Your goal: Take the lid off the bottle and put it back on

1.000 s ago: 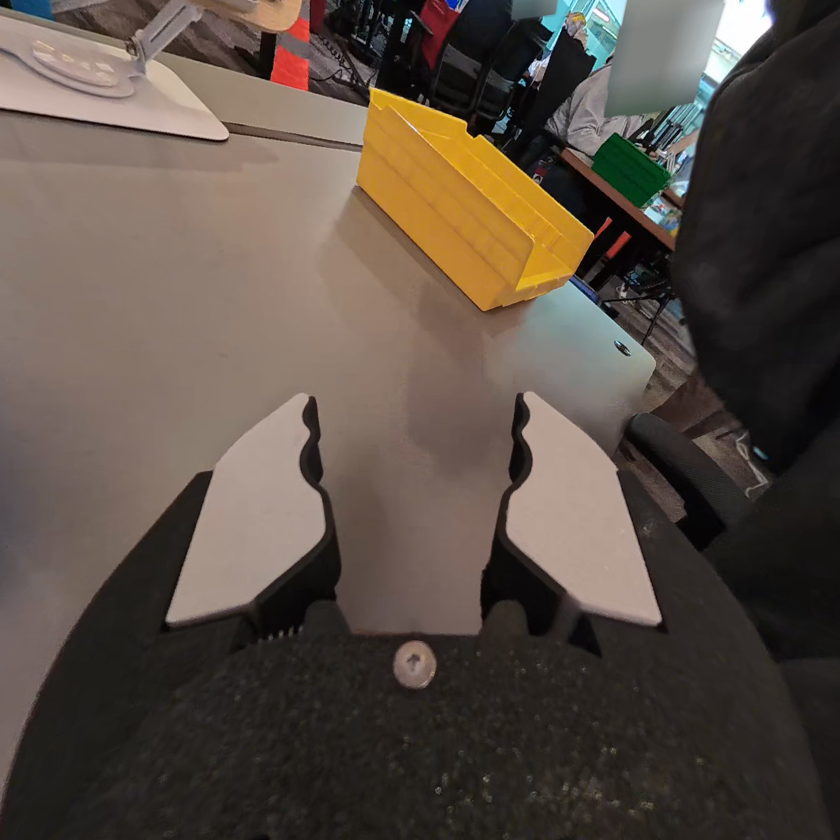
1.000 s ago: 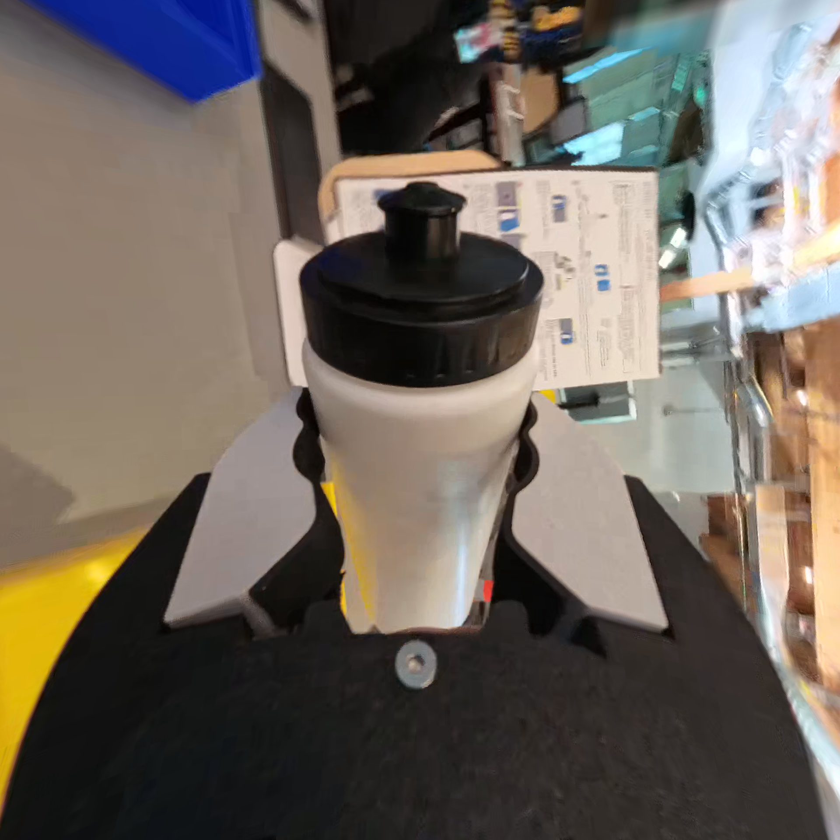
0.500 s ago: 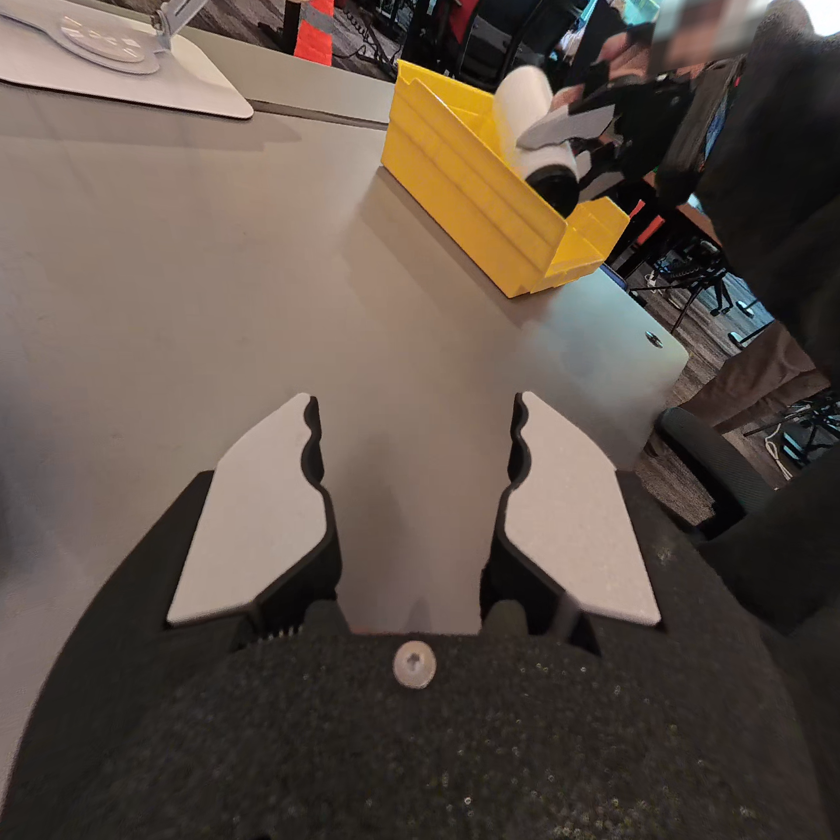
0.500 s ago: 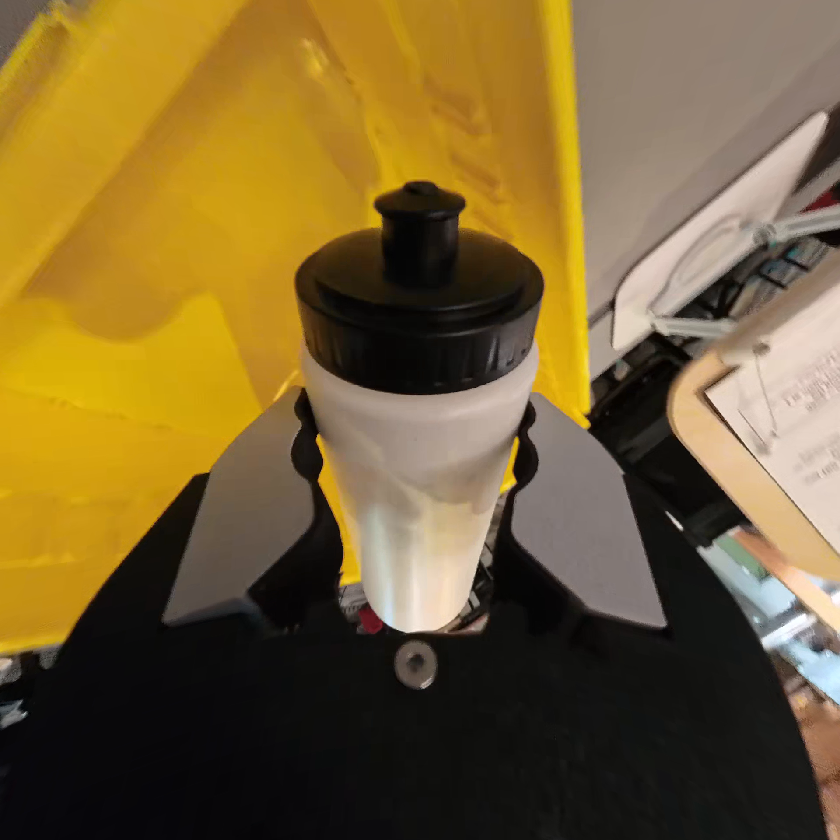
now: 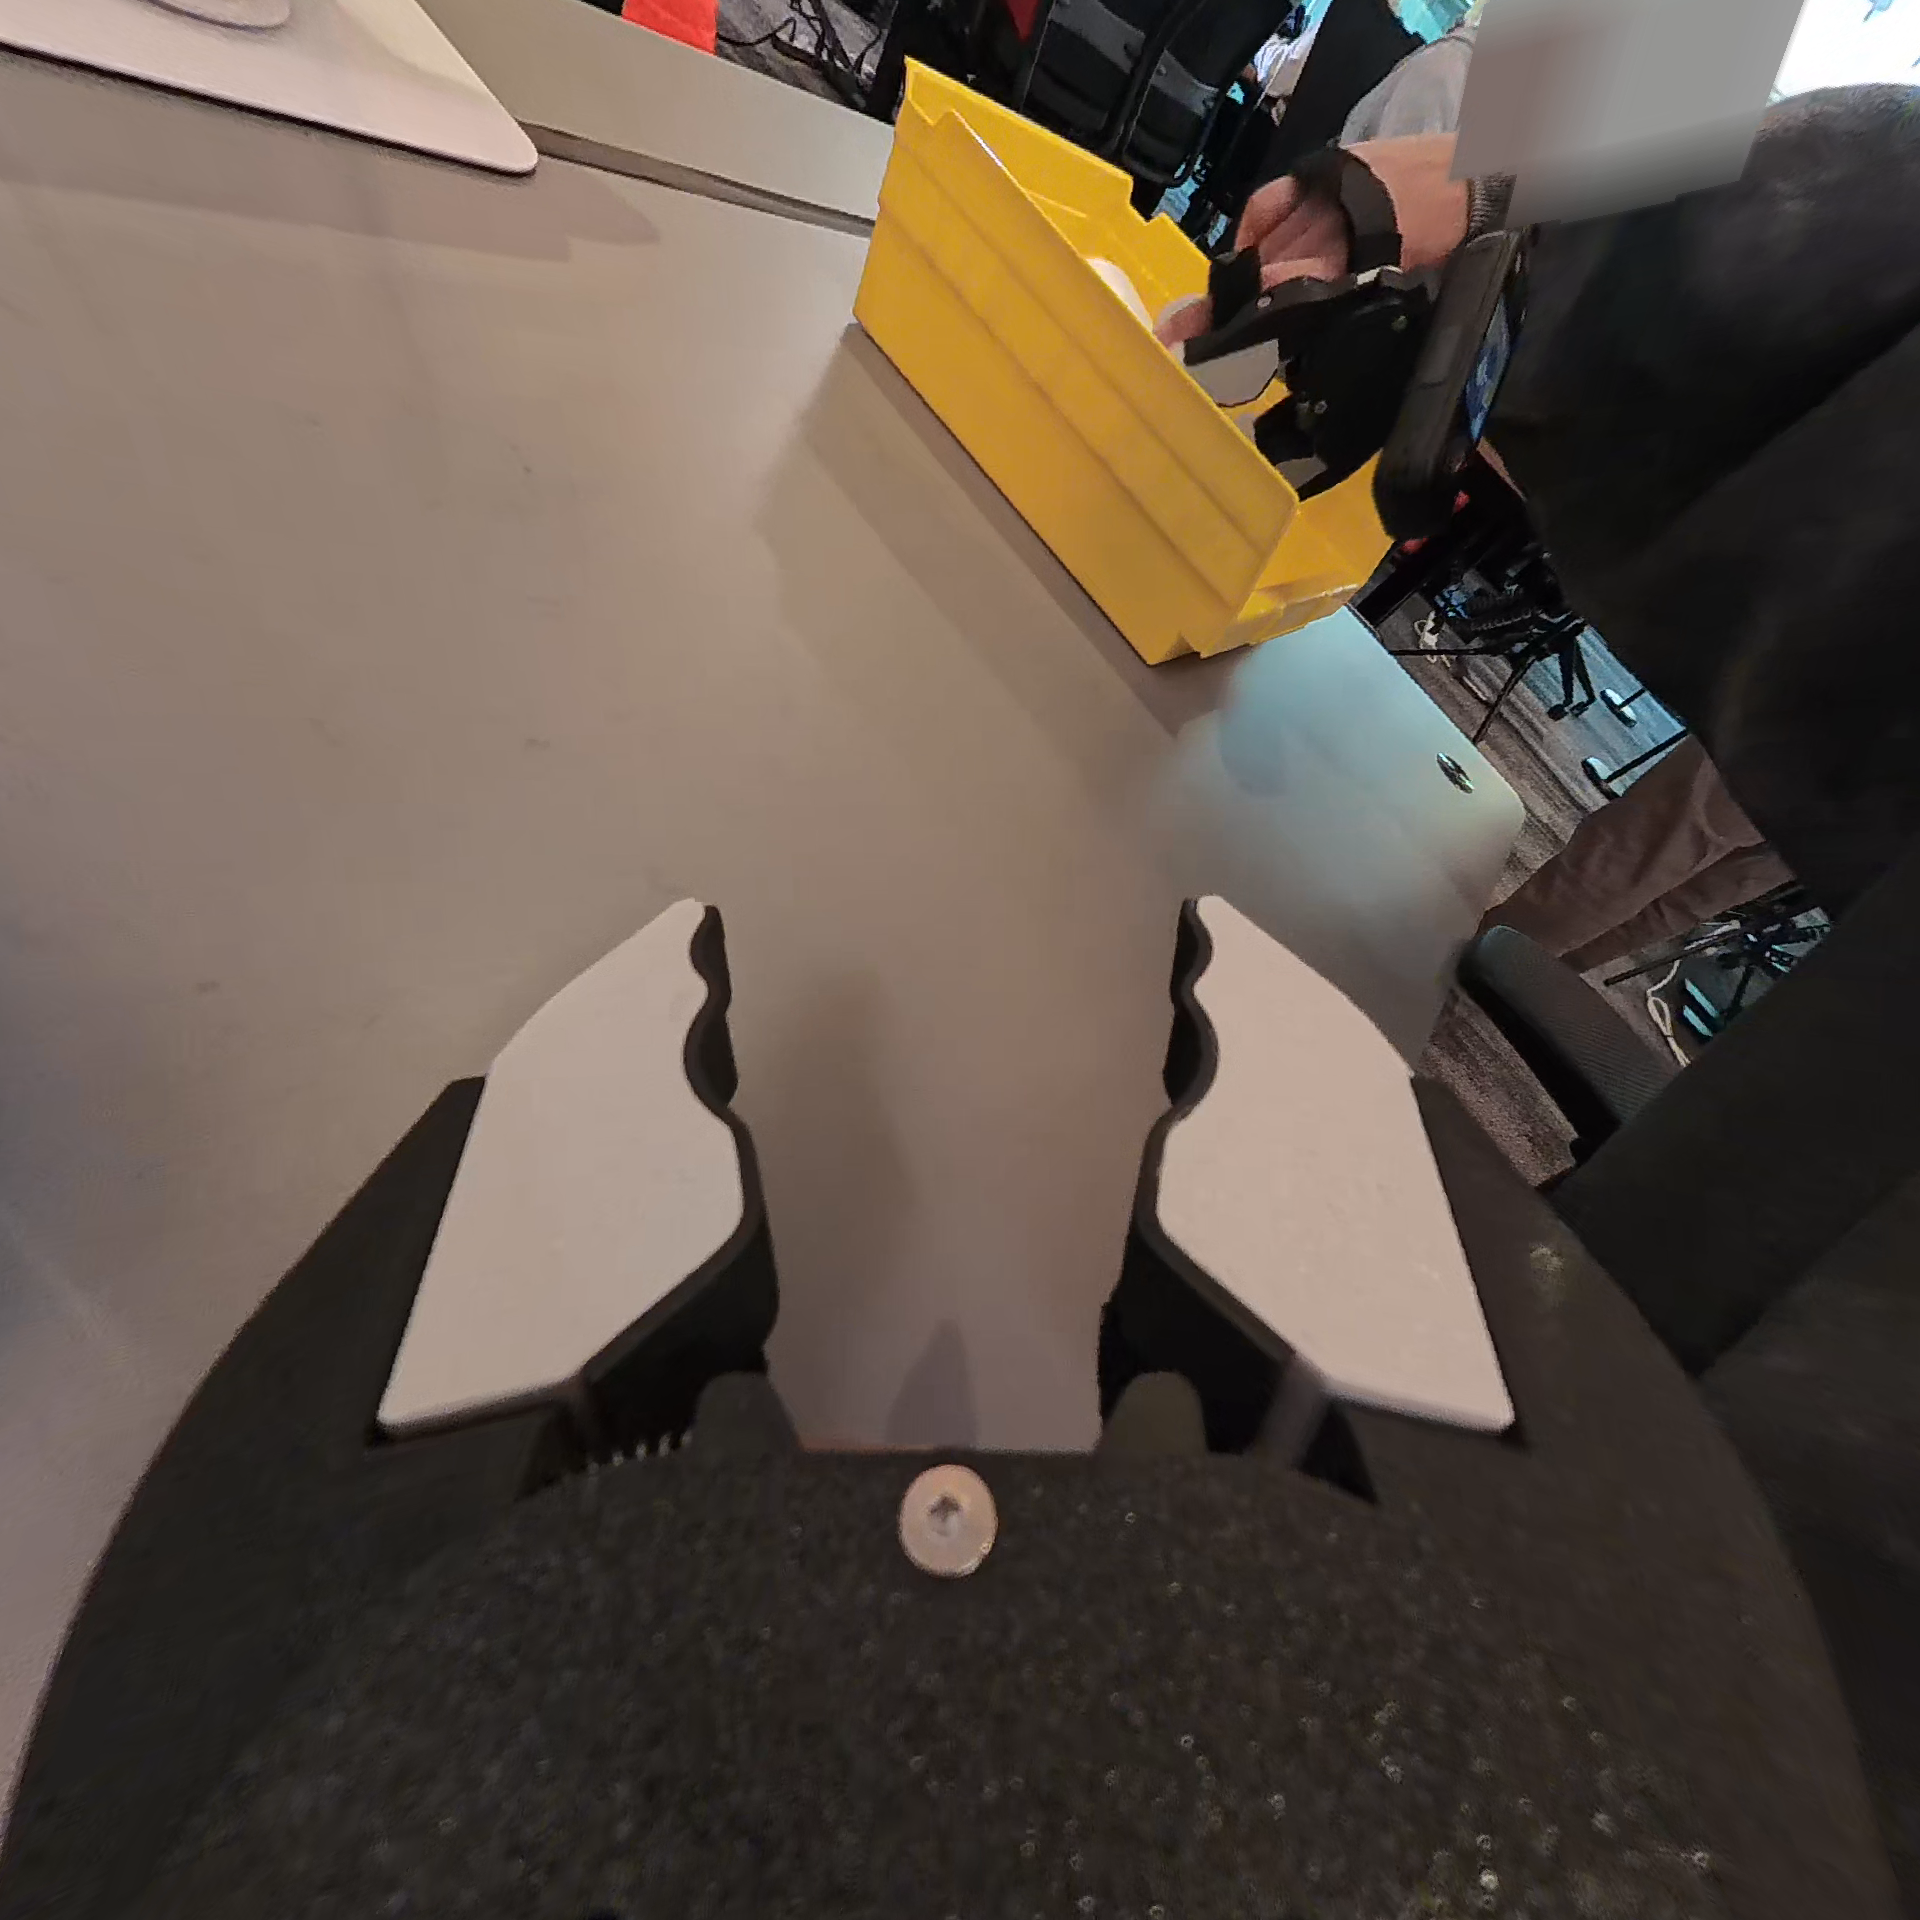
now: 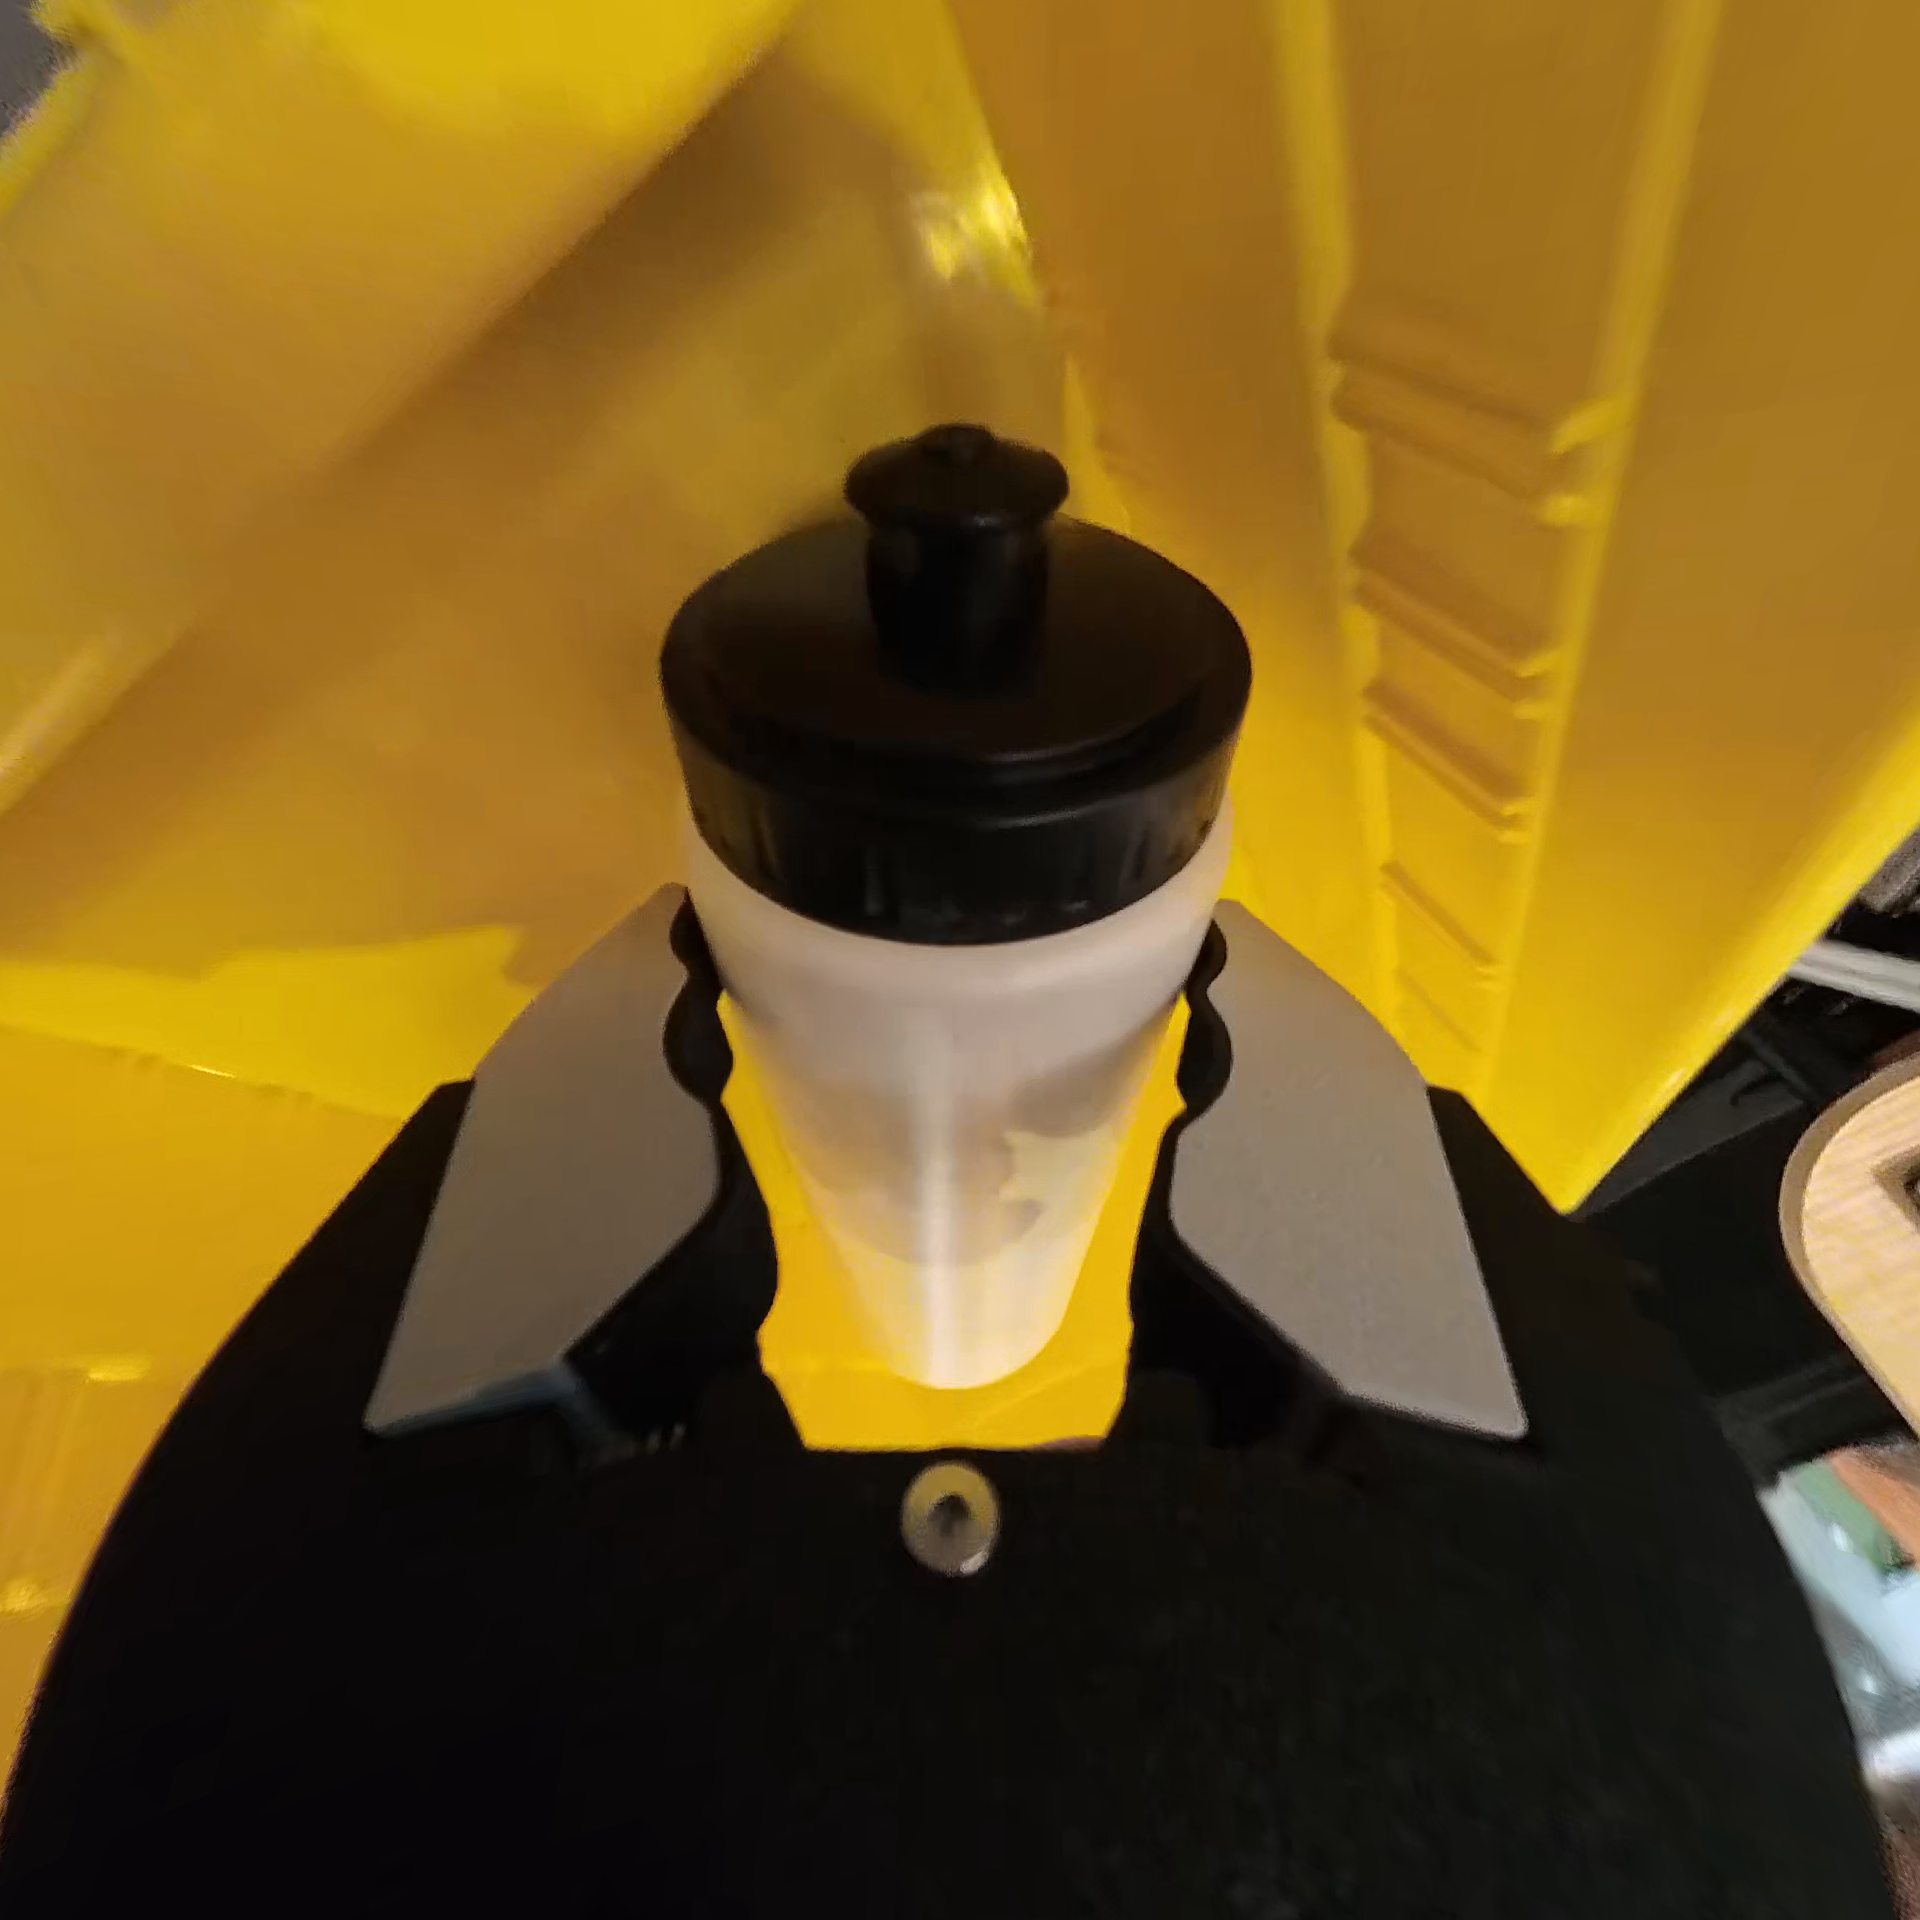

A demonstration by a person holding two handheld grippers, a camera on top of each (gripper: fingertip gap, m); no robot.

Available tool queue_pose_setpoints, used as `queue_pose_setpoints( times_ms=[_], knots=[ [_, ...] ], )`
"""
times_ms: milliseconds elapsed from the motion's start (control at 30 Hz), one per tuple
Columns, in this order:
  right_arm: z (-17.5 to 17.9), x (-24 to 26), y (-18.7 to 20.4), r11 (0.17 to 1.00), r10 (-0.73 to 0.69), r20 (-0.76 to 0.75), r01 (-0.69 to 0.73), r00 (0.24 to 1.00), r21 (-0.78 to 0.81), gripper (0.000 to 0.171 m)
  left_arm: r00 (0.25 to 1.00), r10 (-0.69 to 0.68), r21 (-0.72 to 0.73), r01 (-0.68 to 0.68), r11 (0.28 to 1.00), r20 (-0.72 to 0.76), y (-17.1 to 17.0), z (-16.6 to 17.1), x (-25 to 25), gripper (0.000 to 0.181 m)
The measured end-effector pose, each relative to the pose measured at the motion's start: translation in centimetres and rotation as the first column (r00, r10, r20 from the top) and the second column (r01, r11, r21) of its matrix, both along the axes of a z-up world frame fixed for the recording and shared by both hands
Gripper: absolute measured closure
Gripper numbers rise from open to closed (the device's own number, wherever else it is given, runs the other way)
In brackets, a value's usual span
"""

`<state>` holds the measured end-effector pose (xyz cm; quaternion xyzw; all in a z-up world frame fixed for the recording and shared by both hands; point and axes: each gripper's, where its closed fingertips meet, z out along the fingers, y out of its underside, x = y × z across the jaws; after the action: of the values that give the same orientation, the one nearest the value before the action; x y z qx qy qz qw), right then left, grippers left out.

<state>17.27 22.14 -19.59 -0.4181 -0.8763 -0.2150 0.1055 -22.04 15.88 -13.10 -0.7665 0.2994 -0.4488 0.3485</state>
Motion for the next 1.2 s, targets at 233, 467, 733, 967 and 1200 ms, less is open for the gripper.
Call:
queue_pose_setpoints(
  times_ms=[233,467,733,967,1200],
  knots=[
    [6.8,0.9,0.8,0.921,-0.28,-0.188,0.319,0.941,0.225,0.067,0.986,0.138,0.314,-0.104,0.944,-0.09,1.3,2.6,-2.3,0.095],
    [17.2,2.4,-5.1,0.31,-0.651,-0.744,0.947,0.15,-0.08,0.066,0.935,0.354,0.47,-0.327,0.82,0.032,1.7,6.7,-6.7,0.112],
    [11.8,-4.0,-13.9,0.361,-0.322,-0.496,0.379,-0.806,-0.852,0.123,0.845,0.535,0.355,-0.501,0.789,0.003,0.7,3.7,-13.6,0.111],
    [7.6,-3.3,-15.6,0.262,-0.231,-0.547,0.49,-0.805,-0.831,0.119,0.828,0.558,0.37,-0.501,0.782,-0.057,2.0,2.5,-14.7,0.112],
    [7.9,-1.4,-16.0,0.247,-0.175,-0.629,0.584,-0.758,-0.773,0.118,0.855,0.513,0.285,-0.473,0.833,-0.08,1.2,1.3,-13.6,0.113]
  ],
)
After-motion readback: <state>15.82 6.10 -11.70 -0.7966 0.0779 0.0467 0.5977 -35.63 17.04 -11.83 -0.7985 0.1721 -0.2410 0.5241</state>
